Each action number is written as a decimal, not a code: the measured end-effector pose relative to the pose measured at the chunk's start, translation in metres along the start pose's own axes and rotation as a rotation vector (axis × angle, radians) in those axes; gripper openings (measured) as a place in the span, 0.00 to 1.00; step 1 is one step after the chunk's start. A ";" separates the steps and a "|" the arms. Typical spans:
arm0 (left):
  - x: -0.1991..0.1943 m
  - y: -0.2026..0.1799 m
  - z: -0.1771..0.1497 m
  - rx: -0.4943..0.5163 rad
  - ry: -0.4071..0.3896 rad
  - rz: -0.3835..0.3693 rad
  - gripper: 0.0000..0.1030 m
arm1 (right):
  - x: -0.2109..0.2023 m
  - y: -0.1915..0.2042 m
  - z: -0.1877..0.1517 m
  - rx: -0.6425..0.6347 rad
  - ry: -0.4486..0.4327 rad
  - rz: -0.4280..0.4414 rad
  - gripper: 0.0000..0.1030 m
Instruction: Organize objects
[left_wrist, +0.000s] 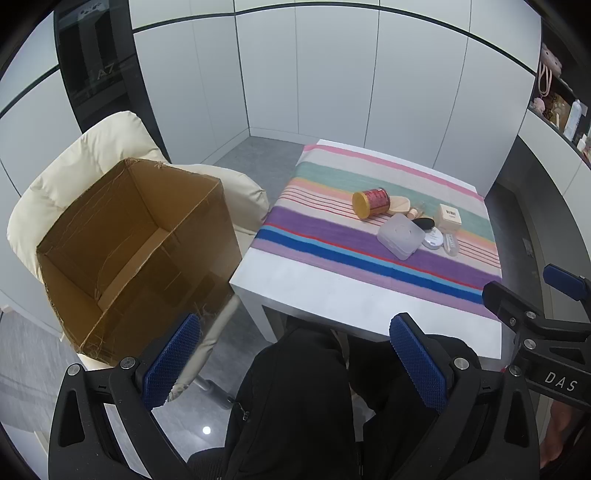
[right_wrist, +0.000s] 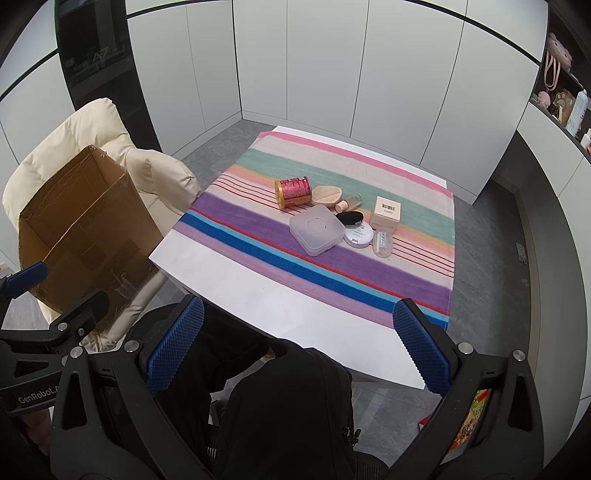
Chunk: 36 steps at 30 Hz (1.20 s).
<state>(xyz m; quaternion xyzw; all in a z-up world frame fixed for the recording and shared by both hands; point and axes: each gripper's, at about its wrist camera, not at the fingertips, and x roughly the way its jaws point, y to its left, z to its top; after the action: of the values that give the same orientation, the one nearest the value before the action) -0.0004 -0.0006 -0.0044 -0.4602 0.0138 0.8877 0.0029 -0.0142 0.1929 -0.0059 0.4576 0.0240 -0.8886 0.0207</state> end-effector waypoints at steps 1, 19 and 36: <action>0.000 0.000 0.000 0.000 0.000 0.001 1.00 | 0.000 0.000 0.000 0.000 0.000 0.000 1.00; 0.000 -0.003 0.000 0.003 0.001 0.001 1.00 | -0.001 0.000 -0.001 0.000 0.001 0.000 1.00; 0.000 -0.003 0.000 0.009 0.002 -0.003 1.00 | -0.001 -0.002 0.000 0.001 0.001 0.001 1.00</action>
<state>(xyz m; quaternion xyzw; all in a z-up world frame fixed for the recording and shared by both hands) 0.0000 0.0019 -0.0047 -0.4610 0.0169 0.8872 0.0063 -0.0137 0.1954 -0.0055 0.4579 0.0236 -0.8885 0.0208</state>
